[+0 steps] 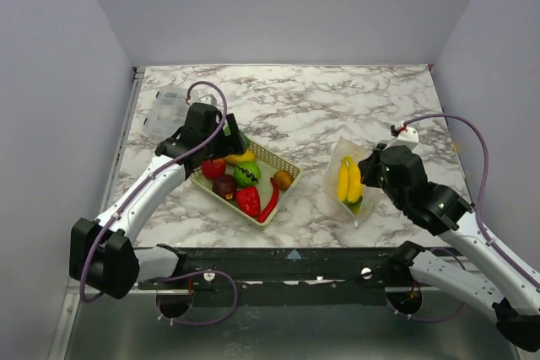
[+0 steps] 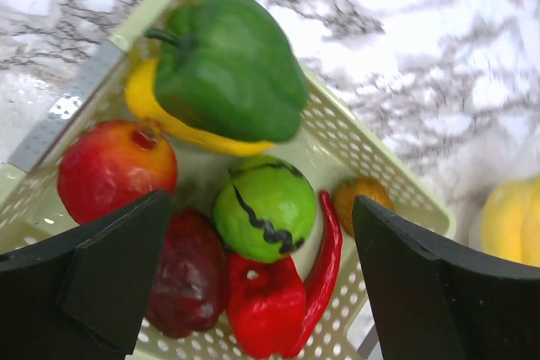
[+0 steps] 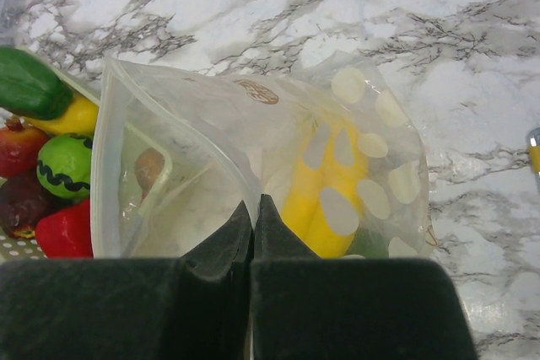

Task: Place the food in the zip-top bag and seal the zipper
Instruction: Pick up the fake vegetable from the bin.

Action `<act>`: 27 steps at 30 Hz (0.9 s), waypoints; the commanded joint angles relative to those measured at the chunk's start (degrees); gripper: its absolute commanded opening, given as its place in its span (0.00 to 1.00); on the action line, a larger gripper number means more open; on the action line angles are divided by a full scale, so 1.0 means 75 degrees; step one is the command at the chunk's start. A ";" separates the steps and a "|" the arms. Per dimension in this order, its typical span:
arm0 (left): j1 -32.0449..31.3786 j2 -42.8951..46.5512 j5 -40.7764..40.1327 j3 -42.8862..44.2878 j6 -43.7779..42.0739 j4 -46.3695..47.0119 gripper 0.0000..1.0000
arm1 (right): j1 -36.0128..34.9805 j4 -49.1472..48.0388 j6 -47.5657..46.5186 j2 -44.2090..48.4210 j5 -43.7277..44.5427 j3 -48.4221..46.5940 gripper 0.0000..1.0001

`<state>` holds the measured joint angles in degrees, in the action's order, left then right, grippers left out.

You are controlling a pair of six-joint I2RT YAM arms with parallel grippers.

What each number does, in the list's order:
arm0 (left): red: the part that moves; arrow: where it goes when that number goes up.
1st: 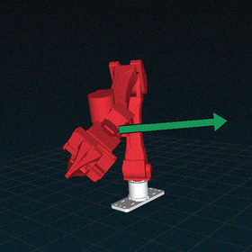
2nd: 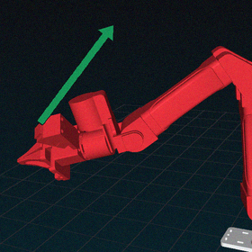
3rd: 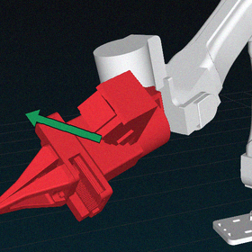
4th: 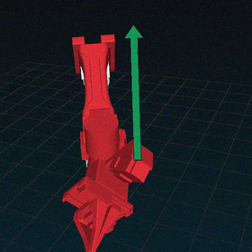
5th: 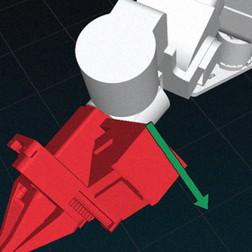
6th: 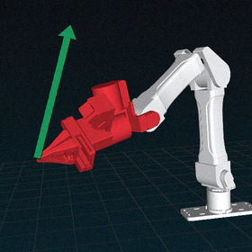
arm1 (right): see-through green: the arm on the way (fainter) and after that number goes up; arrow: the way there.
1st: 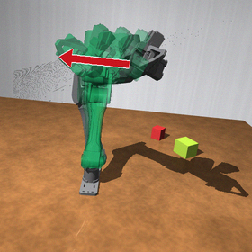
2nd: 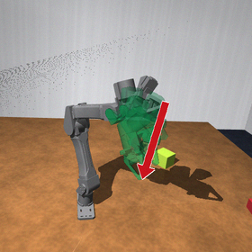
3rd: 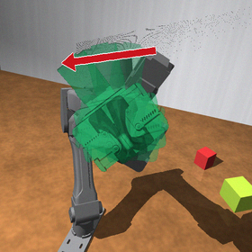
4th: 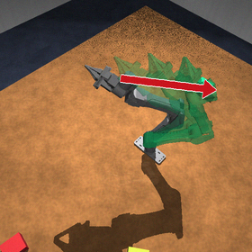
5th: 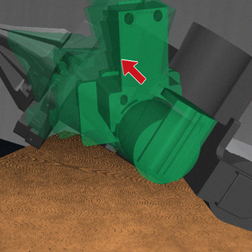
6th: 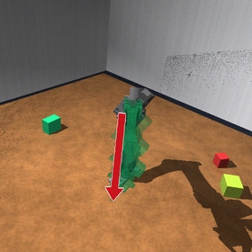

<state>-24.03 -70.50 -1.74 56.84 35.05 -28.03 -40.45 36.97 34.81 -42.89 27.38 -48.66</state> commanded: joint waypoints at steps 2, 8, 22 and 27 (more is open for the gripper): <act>0.0567 -0.0802 -0.0224 0.0340 0.1697 0.0777 0.92 | -0.0022 -0.0223 -0.0115 0.0125 -0.0138 0.0115 0.01; 0.0794 -0.1486 -0.0244 0.0702 0.2931 0.0754 0.94 | -0.0029 -0.0239 -0.0114 0.0183 -0.0193 0.0146 0.01; 0.0860 -0.2679 -0.0667 0.1475 0.4712 -0.0500 0.94 | -0.0028 -0.0227 -0.0125 0.0153 -0.0203 0.0124 0.01; 0.0860 -0.3077 -0.0895 0.1874 0.4777 -0.0986 0.92 | -0.0030 -0.0261 -0.0141 0.0154 -0.0193 0.0136 0.01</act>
<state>-17.85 -91.35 -5.34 67.37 68.51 -30.81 -40.45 36.75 34.41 -41.98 26.20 -48.31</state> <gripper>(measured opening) 0.932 0.008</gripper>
